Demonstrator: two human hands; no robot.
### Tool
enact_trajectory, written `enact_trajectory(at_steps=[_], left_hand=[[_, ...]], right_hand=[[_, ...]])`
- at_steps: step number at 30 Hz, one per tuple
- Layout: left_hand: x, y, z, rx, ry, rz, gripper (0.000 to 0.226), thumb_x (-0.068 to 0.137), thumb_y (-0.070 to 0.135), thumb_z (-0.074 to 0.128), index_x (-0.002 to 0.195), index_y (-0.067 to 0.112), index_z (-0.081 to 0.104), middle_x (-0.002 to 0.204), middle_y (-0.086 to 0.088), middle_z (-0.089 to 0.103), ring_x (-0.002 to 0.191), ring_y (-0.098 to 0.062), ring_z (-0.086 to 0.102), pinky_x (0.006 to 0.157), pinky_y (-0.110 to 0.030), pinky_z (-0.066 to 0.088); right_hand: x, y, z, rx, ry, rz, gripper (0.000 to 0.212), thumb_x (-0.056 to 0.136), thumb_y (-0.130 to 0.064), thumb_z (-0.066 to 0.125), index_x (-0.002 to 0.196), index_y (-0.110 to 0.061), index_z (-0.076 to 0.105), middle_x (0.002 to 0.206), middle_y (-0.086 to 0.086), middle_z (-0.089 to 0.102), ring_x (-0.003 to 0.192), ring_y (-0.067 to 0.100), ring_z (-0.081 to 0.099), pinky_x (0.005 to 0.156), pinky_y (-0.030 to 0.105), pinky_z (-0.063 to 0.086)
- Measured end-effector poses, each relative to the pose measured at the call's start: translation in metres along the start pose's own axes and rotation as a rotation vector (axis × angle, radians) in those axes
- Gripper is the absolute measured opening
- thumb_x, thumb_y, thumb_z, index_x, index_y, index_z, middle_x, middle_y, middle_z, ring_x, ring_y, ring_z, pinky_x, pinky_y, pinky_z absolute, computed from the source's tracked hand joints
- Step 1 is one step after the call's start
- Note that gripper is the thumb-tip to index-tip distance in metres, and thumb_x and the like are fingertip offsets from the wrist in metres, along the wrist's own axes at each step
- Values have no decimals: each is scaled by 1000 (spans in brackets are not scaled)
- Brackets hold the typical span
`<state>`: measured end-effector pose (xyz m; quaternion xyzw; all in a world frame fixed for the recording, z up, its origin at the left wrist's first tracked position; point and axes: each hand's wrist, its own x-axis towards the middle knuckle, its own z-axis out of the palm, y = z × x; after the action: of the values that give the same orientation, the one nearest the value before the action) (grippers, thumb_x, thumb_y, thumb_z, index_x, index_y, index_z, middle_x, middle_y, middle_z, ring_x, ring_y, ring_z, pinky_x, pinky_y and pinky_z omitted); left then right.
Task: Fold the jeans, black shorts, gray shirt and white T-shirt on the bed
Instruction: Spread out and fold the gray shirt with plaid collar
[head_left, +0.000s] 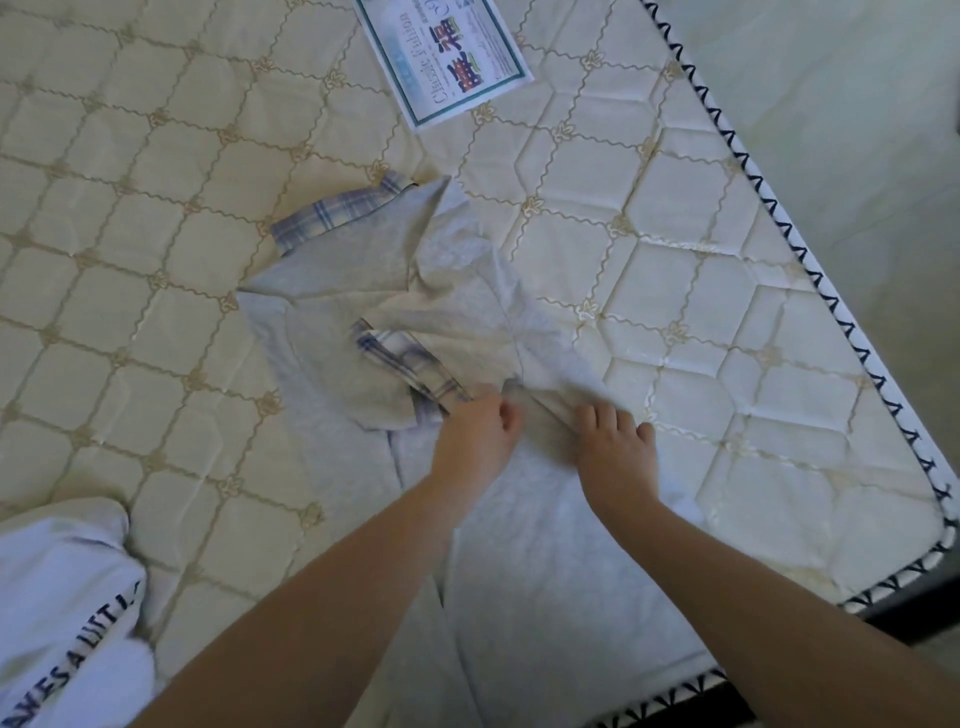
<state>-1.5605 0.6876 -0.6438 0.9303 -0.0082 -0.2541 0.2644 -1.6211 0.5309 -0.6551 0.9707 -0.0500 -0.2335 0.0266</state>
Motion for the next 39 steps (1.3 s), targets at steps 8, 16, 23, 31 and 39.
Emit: enact_trajectory(at_steps=[8,16,23,31,39], left_hand=[[0,49,64,-844,-157,-484,11,89,23,70,84,14,69,98,-18,72,97,-34,68,89,-43,55],[-19,73,81,-1226,-215,-612,19,97,17,51,115,13,57,95,-5,70,73,-13,71,54,-25,56],[-54,85,112,-1078,-346,-534,20,93,17,63,113,18,58,111,-7,63,87,-12,61,73,-22,52],[-79,84,117,-1088,-253,-684,26,105,27,39,127,20,49,111,-8,65,80,-16,68,55,-28,55],[-90,48,115,-1001,-131,-655,45,100,45,46,126,10,56,122,-12,64,109,-28,64,93,-48,54]], right_hand=[[-38,45,10,97,172,-4,21,69,-15,80,72,-8,60,65,9,60,58,31,59,57,37,46],[-93,75,50,259,118,255,44,76,-18,73,116,-4,61,108,17,60,95,37,58,82,48,45],[-149,109,84,468,-94,409,34,90,-32,57,120,-17,56,112,5,62,108,31,53,90,41,34],[-190,115,85,677,-28,516,22,80,-21,69,101,-19,64,94,-1,67,90,26,62,71,34,44],[-218,87,97,1241,37,607,54,78,-22,77,129,-21,59,112,-3,67,103,16,61,90,34,48]])
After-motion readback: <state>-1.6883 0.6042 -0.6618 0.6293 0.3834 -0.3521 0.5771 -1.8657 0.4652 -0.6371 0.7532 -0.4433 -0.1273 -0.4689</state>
